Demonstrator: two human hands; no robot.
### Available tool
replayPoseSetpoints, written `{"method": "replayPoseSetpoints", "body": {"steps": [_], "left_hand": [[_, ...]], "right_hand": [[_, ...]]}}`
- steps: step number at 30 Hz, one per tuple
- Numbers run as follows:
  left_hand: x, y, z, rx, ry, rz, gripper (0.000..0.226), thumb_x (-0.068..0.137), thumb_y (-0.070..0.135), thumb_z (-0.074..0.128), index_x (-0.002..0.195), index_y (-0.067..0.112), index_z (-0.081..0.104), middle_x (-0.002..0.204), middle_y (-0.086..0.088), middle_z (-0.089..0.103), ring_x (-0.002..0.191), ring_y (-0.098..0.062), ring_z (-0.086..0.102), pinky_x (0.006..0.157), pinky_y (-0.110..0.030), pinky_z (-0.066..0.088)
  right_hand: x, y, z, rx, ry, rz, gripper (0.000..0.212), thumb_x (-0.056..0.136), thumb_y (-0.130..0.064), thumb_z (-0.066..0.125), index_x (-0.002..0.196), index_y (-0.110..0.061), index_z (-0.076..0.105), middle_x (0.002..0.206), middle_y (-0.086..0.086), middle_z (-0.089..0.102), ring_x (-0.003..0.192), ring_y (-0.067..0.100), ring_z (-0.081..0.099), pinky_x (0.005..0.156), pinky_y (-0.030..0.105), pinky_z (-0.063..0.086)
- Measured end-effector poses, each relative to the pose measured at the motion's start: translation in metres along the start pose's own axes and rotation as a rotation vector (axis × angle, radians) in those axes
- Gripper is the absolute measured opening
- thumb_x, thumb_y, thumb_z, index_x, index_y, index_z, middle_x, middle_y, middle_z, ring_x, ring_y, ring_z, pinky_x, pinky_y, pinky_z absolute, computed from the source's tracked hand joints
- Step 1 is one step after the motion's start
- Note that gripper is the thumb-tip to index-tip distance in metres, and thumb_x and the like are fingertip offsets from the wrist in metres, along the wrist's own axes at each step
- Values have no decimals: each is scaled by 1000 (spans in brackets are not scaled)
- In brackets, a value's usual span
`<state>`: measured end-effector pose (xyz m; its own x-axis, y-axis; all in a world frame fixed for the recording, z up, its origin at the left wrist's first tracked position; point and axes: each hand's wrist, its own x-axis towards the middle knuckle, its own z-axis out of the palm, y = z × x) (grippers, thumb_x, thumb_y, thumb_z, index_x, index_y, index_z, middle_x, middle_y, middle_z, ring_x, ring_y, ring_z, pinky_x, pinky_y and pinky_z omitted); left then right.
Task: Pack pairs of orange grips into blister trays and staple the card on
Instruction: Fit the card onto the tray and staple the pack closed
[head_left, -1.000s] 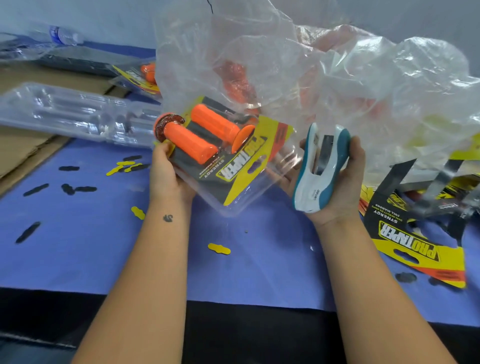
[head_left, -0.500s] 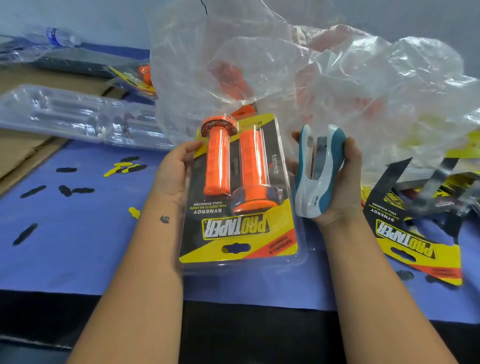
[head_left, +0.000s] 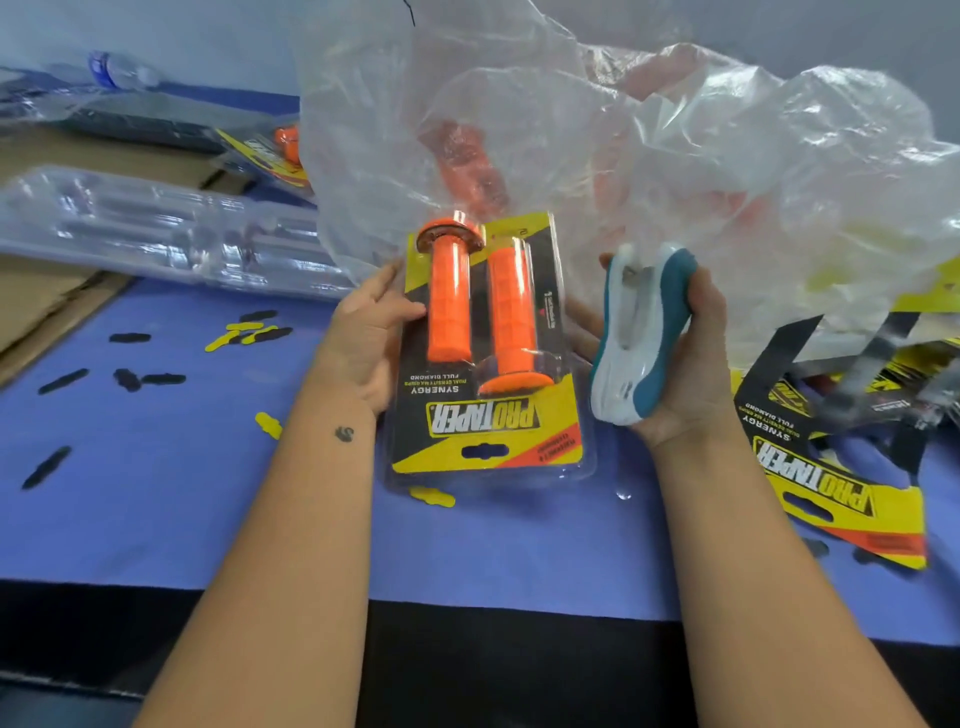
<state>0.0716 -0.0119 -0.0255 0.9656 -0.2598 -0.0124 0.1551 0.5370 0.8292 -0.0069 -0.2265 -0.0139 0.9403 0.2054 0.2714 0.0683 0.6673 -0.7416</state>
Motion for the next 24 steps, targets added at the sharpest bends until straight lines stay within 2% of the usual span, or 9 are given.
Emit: {"method": "replayPoseSetpoints", "body": {"steps": [2,5,7,9,11,13,16,20,24], "left_hand": [[-1,1,4,7,1,6,61,86,-20,35,143,1,39,133,-9,59,100,-14,67,78,-27,57],[-6,6,9,-21,23,-8,58,89,-15,36,145,1,35,127,-5,62,102,-12,67,83,-25,56],[-12,12,4,-167,29,-5,58,88,1,41,146,-3,32,137,-17,53,119,-24,57,103,-35,46],[-18,19,-1,-588,-87,-51,71,81,14,47,145,-9,26,133,-36,47,127,-40,43,108,-47,35],[-18,22,-6,-877,-242,-141,71,84,22,49,144,-8,26,138,-40,39,133,-46,31,114,-51,22],[-11,16,-10,-679,-168,-154,64,86,41,44,133,-2,49,140,-26,48,128,-39,47,112,-48,31],[-4,7,-1,-183,-17,-231,58,86,56,40,113,8,59,115,-14,67,99,-30,68,85,-49,55],[-4,-7,17,337,-8,-191,48,88,23,65,132,13,50,113,-10,70,85,-27,72,70,-39,61],[-7,-16,19,428,-13,-106,97,86,-2,67,152,39,9,116,-10,68,80,-29,74,63,-32,59]], "right_hand": [[1,2,0,-138,192,59,55,51,-51,88,96,-19,80,94,0,75,87,17,72,80,33,56],[1,9,0,-220,252,198,22,71,-35,75,85,-18,81,89,2,76,81,15,73,71,29,57],[1,11,4,-202,311,219,28,73,-34,70,91,-14,79,95,7,75,85,20,73,70,31,58],[2,10,12,-108,235,140,47,68,-40,78,104,-11,76,108,12,72,98,25,70,82,37,58],[9,12,17,-60,269,17,68,65,-48,82,117,-8,66,117,16,64,106,30,63,95,46,51],[17,17,23,5,445,-170,52,80,-47,69,119,-13,60,110,9,63,99,25,63,90,43,51],[23,22,19,80,692,-240,33,95,-43,52,119,-20,58,93,-5,63,85,11,63,77,32,54],[23,25,12,19,816,-168,18,95,-38,57,102,-22,62,75,-10,62,65,4,63,57,24,52],[24,27,15,32,770,-158,22,93,-42,59,100,-22,64,83,-6,66,86,14,63,92,43,52]]}}
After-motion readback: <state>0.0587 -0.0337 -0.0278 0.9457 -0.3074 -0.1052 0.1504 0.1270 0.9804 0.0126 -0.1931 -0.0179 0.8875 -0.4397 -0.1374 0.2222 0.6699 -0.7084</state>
